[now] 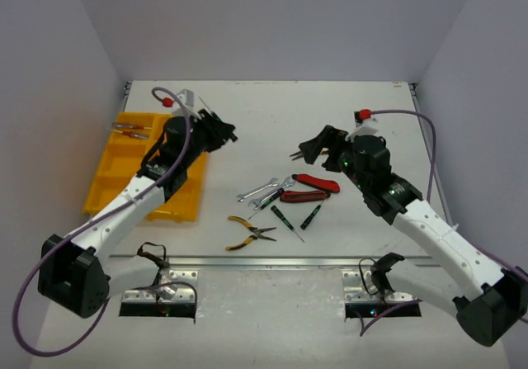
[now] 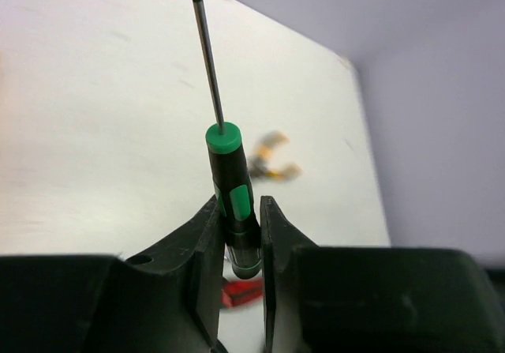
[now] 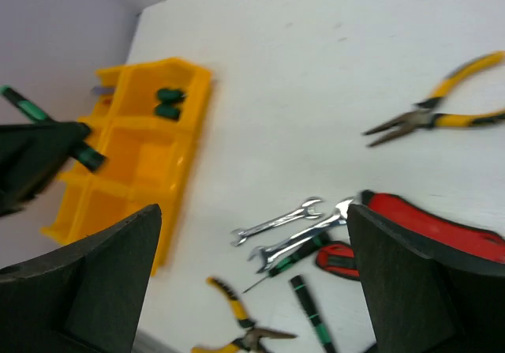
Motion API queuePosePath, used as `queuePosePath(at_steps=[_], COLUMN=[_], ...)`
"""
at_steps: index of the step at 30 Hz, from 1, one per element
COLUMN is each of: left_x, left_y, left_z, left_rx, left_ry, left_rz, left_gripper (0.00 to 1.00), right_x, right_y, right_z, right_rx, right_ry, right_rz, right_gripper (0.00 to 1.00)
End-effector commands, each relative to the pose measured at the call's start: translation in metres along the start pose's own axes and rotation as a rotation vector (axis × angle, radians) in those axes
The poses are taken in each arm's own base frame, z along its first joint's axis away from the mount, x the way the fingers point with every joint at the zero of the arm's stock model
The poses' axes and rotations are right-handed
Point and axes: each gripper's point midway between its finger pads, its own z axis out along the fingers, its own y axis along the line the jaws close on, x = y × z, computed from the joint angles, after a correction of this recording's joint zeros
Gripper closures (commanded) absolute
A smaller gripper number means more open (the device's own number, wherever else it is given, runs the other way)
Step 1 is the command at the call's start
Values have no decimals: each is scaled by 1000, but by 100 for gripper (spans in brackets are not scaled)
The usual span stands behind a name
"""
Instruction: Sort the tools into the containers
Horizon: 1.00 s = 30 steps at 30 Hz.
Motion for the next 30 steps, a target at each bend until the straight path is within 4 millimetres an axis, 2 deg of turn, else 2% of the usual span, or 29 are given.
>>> queuePosePath(at_steps=[1, 4, 6, 10, 12, 16, 19, 22, 25, 26, 28, 30], left_x=[-57, -83, -103, -110, -109, -106, -99, -90, -90, -88, -97, -112], left_y=[170, 230, 288, 331, 342, 357, 362, 365, 360, 357, 346, 324], left_z=[-28, -55, -89, -110, -119, -126, -119, -110, -106, -105, -102, -102], left_rx=[-710, -971, -1163, -1317, -1396, -1451, -1437, -1400, -1359, -1337, -1277, -1196], left_ry=[-142, -215, -261, -243, -226, -210, -176, -143, -138, -133, -162, -200], left_rz=[-90, -140, -239, -247, -243, -238, -250, -265, -267, -270, -267, -260], left_gripper=[100, 100, 100, 100, 100, 100, 97, 82, 51, 44, 22, 13], right_x=[1, 20, 35, 43, 42, 41, 41, 42, 45, 46, 51, 57], right_y=[-40, -41, -37, -25, -23, -22, -21, -21, -23, -23, -26, -29], right_z=[-23, -27, -28, -32, -34, -36, -37, -36, -33, -32, -27, -19], right_rx=[123, 81, 34, -36, -48, -59, -65, -68, -60, -58, -48, -33], right_ry=[-41, 17, 75, 123, 124, 125, 123, 128, 143, 147, 172, 197], right_rz=[-3, -23, -38, -47, -57, -82, -84, -89, -94, -96, -104, -115], right_gripper=[1, 1, 1, 1, 1, 1, 1, 1, 1, 1, 1, 1])
